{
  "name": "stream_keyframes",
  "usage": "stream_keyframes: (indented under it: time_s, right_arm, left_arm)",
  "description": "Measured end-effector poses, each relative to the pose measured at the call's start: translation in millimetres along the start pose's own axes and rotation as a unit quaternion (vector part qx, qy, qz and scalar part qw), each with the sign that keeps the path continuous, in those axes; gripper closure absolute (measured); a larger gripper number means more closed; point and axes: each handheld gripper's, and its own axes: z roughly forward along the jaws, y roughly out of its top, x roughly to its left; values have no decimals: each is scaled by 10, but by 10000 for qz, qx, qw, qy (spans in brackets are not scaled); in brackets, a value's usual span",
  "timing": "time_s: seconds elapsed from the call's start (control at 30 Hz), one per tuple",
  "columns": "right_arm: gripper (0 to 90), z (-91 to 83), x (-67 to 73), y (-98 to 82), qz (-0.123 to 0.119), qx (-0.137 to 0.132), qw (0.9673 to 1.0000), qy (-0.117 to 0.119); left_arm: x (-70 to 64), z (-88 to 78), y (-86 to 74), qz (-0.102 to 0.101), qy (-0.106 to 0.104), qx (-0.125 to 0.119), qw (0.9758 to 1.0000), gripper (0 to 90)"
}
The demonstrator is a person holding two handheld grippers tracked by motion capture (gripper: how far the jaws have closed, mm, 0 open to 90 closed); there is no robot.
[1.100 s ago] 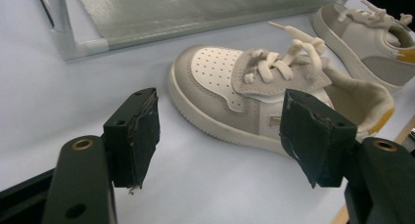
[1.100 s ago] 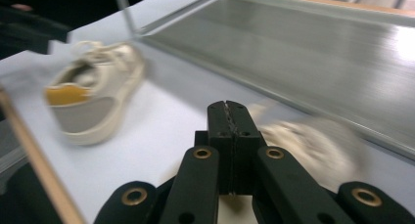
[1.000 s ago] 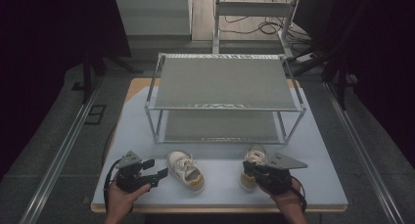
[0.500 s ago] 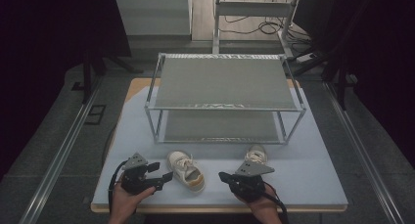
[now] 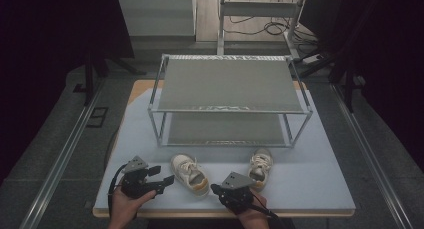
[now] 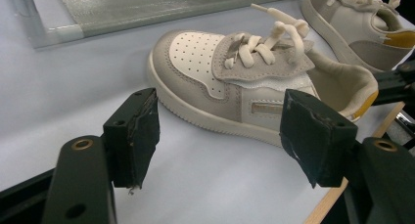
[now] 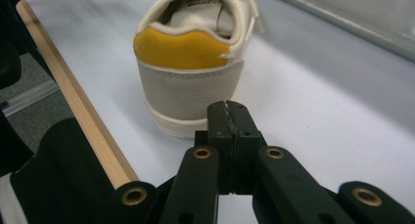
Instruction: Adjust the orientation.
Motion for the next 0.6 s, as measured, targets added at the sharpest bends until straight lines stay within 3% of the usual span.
stream_keyframes:
  time_s: [0.27,0.6]
  right_arm:
    - [899,114,52,-11,96,2,9996,284]
    - [898,321,270,114,-134,-4,9976,672]
  left_arm:
    - [62,-64,1,-99,48,-62,9999,309]
    - [81,-103,1,-151,78,-105,9998,308]
